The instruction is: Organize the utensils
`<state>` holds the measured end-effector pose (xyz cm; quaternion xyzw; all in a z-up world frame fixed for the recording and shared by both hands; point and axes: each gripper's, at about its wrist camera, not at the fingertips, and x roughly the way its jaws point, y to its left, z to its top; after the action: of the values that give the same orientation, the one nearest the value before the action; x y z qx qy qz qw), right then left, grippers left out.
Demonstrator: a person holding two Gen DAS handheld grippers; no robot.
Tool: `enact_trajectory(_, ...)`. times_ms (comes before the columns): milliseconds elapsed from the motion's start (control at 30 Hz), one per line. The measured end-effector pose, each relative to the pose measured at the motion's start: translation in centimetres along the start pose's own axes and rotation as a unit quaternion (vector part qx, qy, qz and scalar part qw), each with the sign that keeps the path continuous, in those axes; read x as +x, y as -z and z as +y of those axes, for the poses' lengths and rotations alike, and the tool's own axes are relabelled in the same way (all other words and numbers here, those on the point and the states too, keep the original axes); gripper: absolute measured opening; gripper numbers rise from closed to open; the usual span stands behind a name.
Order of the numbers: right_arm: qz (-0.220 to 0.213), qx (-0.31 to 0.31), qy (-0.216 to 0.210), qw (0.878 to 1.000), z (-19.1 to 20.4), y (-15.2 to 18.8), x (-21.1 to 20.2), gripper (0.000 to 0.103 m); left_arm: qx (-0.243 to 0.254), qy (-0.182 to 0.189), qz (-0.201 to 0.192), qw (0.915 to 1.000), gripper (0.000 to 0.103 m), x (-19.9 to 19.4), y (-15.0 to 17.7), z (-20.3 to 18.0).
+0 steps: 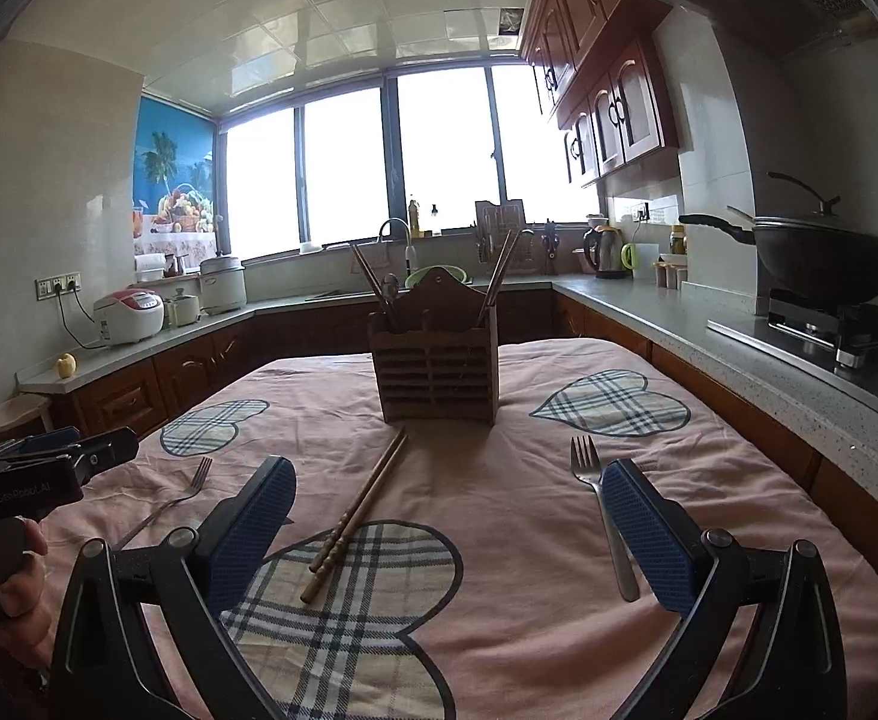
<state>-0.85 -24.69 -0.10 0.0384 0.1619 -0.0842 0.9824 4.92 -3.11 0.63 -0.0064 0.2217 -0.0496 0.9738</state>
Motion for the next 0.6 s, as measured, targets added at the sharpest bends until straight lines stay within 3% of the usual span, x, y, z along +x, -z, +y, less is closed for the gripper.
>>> enact_trajectory(600, -0.007, -0.027, -0.016, 0.999, 0.9, 2.0, -0.5, 0.103, 0.016, -0.016, -0.001, 0.9998, 0.102, -0.4, 1.7, -0.5)
